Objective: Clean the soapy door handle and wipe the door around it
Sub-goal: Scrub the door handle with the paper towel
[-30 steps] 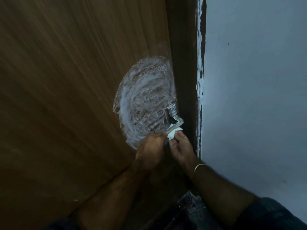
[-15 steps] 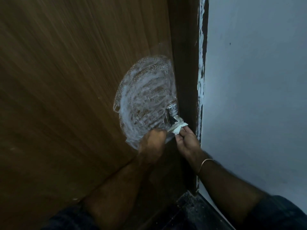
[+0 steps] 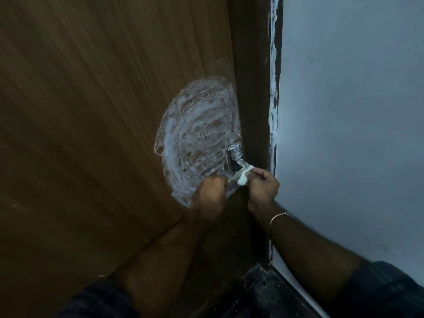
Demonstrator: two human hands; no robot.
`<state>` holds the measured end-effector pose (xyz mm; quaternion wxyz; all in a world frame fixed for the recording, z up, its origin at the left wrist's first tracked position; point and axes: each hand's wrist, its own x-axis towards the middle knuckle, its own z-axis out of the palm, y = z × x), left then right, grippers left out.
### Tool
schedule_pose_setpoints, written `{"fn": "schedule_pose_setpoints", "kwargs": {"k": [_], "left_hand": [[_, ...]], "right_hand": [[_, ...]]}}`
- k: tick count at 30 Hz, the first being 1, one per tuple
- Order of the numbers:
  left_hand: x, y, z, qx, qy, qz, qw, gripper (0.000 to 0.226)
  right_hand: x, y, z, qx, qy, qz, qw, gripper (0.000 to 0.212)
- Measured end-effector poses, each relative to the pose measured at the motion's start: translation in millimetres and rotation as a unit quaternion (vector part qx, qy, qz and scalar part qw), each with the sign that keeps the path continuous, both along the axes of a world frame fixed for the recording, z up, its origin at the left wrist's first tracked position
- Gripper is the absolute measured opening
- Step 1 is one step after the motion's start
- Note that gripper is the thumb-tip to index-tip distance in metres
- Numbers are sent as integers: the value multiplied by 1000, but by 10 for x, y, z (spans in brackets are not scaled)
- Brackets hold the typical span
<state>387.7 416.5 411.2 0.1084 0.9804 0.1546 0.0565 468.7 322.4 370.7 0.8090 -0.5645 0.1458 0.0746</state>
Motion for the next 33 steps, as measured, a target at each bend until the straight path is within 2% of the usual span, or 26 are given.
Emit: {"fn": "schedule_pose_setpoints", "kwargs": {"k": [2,5,7,10,12,15,17,20,21,22,25,29,31,33], "left_hand": [[0,2,20,4,-1,-5,1000,18],[6,-19,48,3,7,-7,1000,20],[-10,-32,48,2,8,-3,1000,20],[-3,-19,24,2,-3,-2,1000,18],[10,-30,39,-6,2,4,1000,17],[23,-55,77,-12,35,20,999,17],[26,-66,99,-16,30,23,999,16],[-1,-86,123,-10,26,28,999,15],[-8,-91,123,-9,26,31,999,15],[0,-94,124,-11,26,33,999,16],[-16,-114,154,-15,30,39,999,18],[-37,-109,149,8,9,32,999,21],[-41,-108,144,-4,13,30,999,18],[-46,-101,128,-14,-3,31,999,17]], "right_hand": [[18,-4,-44,-55,-43,19,997,20],[79,-30,-8,-75,-56,-15,995,20],[87,-51,-17,-123,-91,16,988,22],[42,-94,-15,-193,-155,69,966,13],[49,-131,11,-252,-224,76,938,15],[113,-214,51,-369,-376,138,839,17],[164,-275,91,-416,-431,162,784,17],[176,-276,140,-500,-518,249,648,22],[175,-276,146,-507,-534,276,619,24],[172,-289,158,-513,-535,287,607,25],[162,-311,193,-517,-532,288,605,26],[157,-282,307,-501,-561,347,559,25],[195,-304,314,-507,-551,333,573,22],[163,-270,332,-512,-548,344,565,24]]}}
